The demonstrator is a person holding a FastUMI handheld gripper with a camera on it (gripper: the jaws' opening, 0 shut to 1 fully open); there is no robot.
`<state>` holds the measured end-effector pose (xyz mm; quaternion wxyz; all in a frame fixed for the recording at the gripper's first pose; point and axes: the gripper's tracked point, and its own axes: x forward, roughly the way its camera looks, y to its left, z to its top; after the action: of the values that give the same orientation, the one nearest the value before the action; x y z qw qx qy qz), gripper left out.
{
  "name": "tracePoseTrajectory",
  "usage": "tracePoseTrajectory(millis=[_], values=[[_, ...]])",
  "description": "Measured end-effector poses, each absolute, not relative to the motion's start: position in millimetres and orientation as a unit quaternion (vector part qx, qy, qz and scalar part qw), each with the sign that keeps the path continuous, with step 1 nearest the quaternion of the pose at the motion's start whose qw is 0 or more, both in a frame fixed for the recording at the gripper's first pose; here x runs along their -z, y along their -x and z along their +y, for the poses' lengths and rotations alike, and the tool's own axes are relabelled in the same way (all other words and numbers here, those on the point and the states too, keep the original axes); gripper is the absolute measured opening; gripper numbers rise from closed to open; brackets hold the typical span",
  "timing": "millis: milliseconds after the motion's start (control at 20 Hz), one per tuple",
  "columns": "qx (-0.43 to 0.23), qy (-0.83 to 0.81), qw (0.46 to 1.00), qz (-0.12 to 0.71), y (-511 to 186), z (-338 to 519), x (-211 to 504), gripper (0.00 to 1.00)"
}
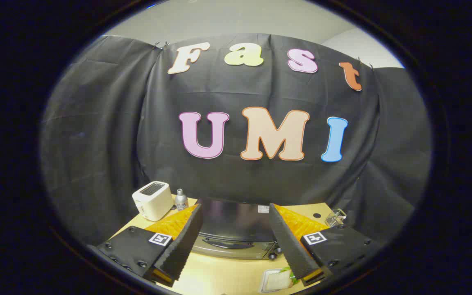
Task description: Open the toaster oven, put the food inside, and close the toaster oven door.
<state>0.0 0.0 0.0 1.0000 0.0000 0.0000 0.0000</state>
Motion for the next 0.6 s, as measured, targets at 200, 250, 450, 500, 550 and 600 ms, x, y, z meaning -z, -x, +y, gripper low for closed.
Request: tracePoseTrajectory(millis=[200, 250, 450, 500, 550, 600], values=[[0.007, -0.011, 1.0, -0.007, 0.0, -6.9, -3.2, 1.0], [0.009, -0.009, 1.0, -0.009, 1.0, -8.4, -4.5, 1.0], [0.006, 0.001, 1.0, -0.017, 7.4, -9.0, -11.1, 1.0], [0.003, 0.002, 1.0, -0.021, 8.8, -7.6, -13.4, 1.0], [0.001, 0.004, 1.0, -0.023, 8.4, -7.3, -16.2, 1.0], [-0.001, 0.007, 1.0, -0.025, 8.9, -6.8, -17.1, 1.0]])
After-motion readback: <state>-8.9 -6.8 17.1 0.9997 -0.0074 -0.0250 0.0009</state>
